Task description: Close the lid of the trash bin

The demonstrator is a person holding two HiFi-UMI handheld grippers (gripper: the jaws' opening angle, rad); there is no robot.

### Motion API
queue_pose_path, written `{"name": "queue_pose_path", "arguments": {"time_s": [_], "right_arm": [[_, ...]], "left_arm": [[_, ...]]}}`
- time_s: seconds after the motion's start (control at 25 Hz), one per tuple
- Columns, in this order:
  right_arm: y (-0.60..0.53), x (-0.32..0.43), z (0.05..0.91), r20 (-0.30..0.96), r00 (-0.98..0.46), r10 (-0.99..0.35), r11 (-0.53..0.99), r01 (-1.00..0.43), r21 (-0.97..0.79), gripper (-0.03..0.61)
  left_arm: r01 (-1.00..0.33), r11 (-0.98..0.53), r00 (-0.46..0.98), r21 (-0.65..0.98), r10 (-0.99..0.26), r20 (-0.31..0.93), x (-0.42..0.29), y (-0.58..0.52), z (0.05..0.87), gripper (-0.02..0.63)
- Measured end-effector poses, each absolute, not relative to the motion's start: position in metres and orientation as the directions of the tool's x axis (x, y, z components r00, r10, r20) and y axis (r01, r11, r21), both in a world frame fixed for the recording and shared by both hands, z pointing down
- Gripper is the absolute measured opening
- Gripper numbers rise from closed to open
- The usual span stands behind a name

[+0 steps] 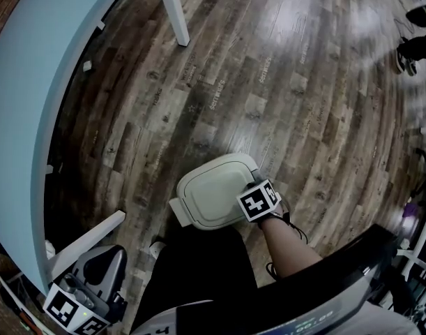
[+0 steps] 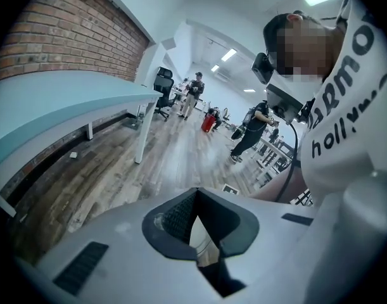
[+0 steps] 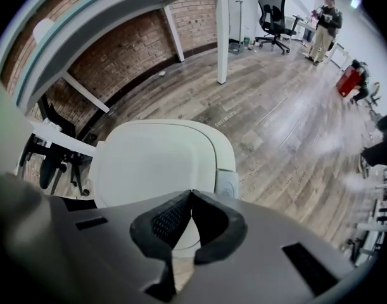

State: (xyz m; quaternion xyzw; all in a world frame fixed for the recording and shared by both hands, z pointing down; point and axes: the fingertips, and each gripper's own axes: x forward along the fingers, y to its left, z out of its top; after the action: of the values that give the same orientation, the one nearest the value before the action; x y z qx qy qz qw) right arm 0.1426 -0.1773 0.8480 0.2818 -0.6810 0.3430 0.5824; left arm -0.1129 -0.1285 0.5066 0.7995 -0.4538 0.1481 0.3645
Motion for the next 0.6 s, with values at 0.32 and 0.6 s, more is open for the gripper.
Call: {"name": "queue_pose_path", "arguments": {"time_s": [0.32,0.6], "right_arm": [[-0.175,0.150,0.845,0.981,-0.191,0.015,0.522,-0.836,-0.171,0.008],[-0.198,0.175,0.810,0.973,-0.218,-0.076,0.402,-0.900,-0.170,0.008]], "left_arm": [[-0.829,-0.317,0.550,0.462,-0.616,0.564,-0.112,-0.123,0.510,0.006],[-0.820,-0.330,0.562,0.467,-0.618,0.549,-0.107,-0.131,0.506,0.006]]}}
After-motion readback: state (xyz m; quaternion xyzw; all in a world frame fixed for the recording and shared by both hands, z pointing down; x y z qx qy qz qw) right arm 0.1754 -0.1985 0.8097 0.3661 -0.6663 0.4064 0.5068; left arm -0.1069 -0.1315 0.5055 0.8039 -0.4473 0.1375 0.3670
